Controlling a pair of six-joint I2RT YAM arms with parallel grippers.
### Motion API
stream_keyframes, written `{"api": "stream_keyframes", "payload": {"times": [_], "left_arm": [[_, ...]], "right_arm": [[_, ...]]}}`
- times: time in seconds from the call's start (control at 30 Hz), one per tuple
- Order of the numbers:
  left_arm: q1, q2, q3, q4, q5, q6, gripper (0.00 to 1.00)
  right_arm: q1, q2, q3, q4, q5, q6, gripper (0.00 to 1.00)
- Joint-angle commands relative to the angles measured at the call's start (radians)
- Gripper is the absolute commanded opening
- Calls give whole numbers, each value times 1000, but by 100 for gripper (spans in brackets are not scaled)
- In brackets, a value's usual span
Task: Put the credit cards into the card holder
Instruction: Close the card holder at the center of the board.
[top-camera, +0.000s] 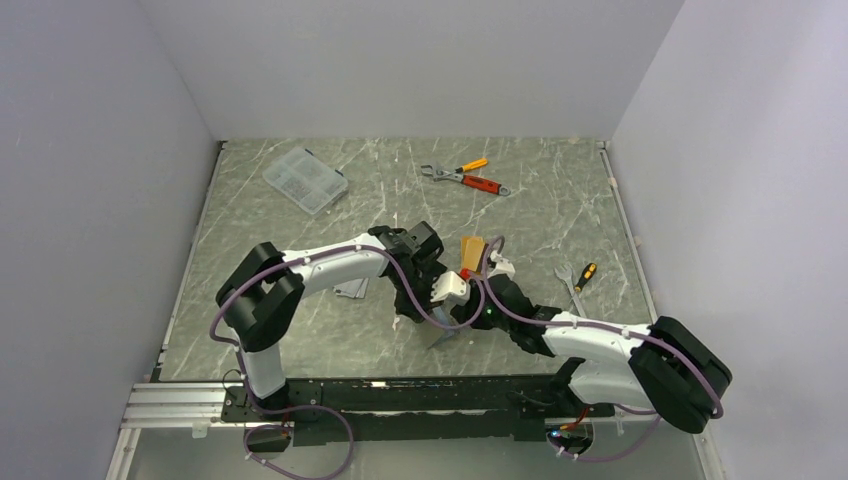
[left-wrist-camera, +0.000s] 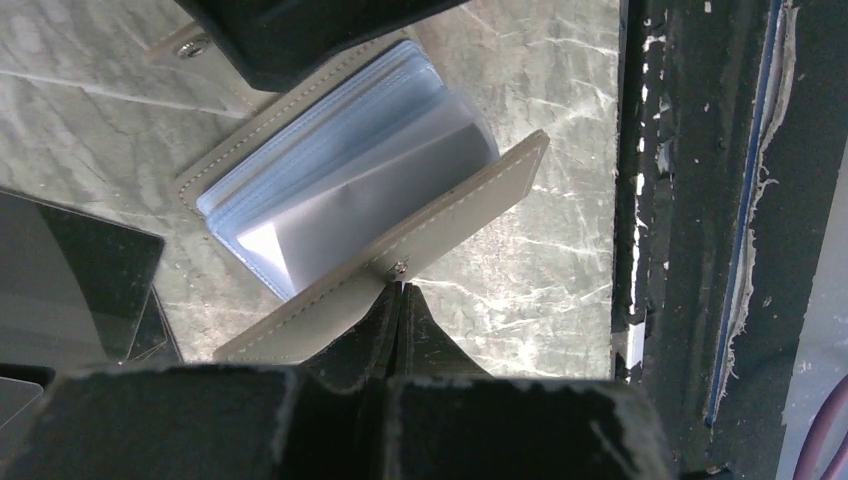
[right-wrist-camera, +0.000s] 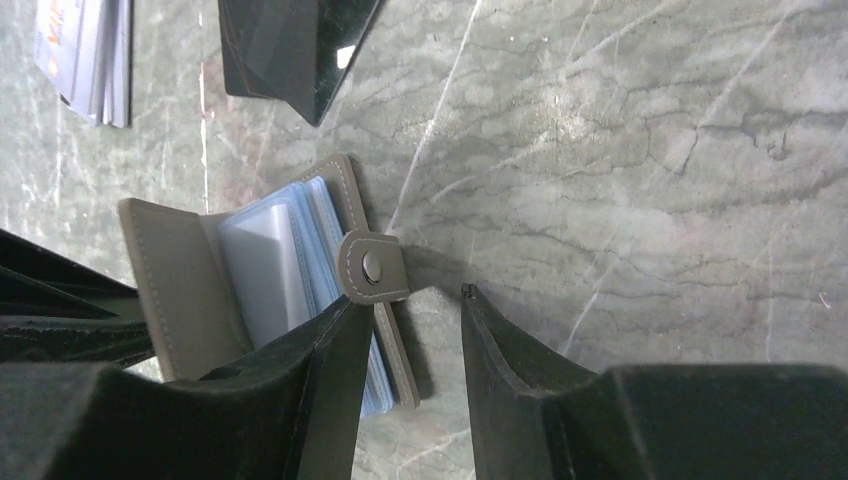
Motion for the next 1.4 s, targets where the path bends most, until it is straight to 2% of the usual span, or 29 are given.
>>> {"api": "stream_keyframes", "payload": {"times": [0.0, 0.2, 0.37, 0.67, 0.9, 1.07, 1.17, 1.27, 1.37], "left_arm": [[4, -9, 24, 40, 27, -27, 0], [4, 5, 16, 52, 3, -19, 0], [0, 21, 8, 69, -13, -20, 0], [-22, 79, 31, 100, -94, -30, 0], [-64, 98, 6, 132, -195, 5, 0], [-115, 90, -56, 178, -283, 62, 0], [-137, 86, -81, 199, -323, 88, 0], [-144, 78, -102, 228, -346, 108, 0], [-147, 62, -124, 258, -361, 137, 0]], "right_arm": [[-13, 3, -45, 133, 26, 1, 41], [-14, -14, -91, 246, 81, -2, 40], [-16, -32, -93, 254, 120, -11, 35], [-32, 18, -74, 295, 76, -2, 24], [-84, -1, -78, 286, 45, -18, 26], [-125, 63, -70, 336, -31, -24, 25], [-134, 114, -55, 342, -76, -19, 19], [-153, 138, -57, 328, -132, -1, 1], [-164, 97, -85, 298, -184, 13, 0]]}}
